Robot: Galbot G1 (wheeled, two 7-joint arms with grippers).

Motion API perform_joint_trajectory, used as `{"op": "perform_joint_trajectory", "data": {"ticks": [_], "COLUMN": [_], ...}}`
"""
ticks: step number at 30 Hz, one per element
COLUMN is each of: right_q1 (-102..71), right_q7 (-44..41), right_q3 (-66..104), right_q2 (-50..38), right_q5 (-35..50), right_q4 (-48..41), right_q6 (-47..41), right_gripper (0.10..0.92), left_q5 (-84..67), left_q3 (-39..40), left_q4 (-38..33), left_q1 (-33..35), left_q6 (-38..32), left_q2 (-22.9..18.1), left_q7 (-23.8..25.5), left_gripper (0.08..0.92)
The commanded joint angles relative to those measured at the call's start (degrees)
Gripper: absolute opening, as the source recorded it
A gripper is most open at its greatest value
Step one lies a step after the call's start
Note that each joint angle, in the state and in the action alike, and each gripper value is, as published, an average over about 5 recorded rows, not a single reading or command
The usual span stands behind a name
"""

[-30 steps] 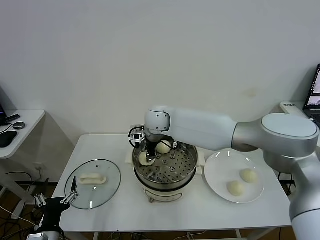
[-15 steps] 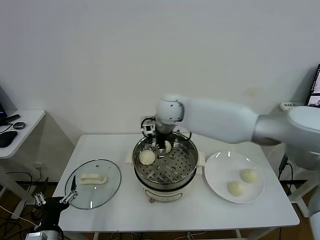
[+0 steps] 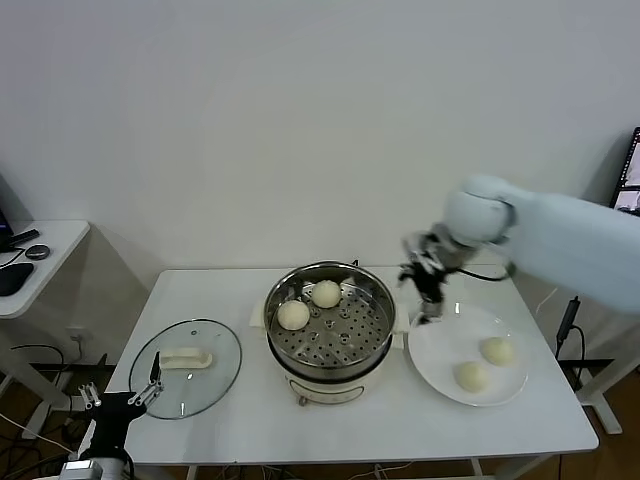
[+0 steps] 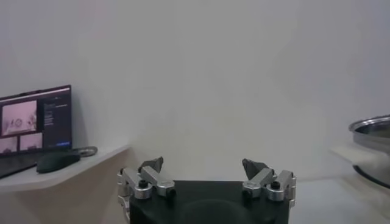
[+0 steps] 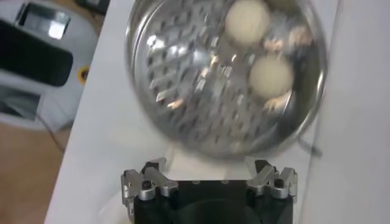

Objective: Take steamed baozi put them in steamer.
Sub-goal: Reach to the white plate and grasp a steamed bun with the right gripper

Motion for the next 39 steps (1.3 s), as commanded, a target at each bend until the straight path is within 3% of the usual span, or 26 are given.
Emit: {"op": "perform_joint_trajectory", "data": {"ticks": [1,8,30,39], "right_q1": [-19.21,-36.76,-41.50,-41.72], "right_q7": [-0.63,3.12,6.99,7.11], "right_q3": [14.00,26.69,28.65,28.54], "right_q2": [-16.61,-14.74,-0.29,2.23], "right_q5": [-10.51,-16.54,-23.13,-23.85], "right_q4": [3.99,0.32,-11.95,-13.27], "right_q6": [7.98,9.83,8.44,7.37], "right_gripper": [0.823,0.823,0.821,0.721], "left_q5": [0.27,0.63,0.66,0.63], "left_q3": [0.67,0.19,-1.72,-1.87], "left_q4": [-0.03,-0.63,-1.29,-1.24], "left_q1": [-0.05,0.68,1.72,1.57], "left_q6": [0.11,0.30,0.47,0.58], "left_q2": [-0.07,-0.39,-0.98,-1.07], "left_q7": [0.04,0.07,0.11,0.13], "left_gripper": [0.823,0.823,0.823,0.823]}}
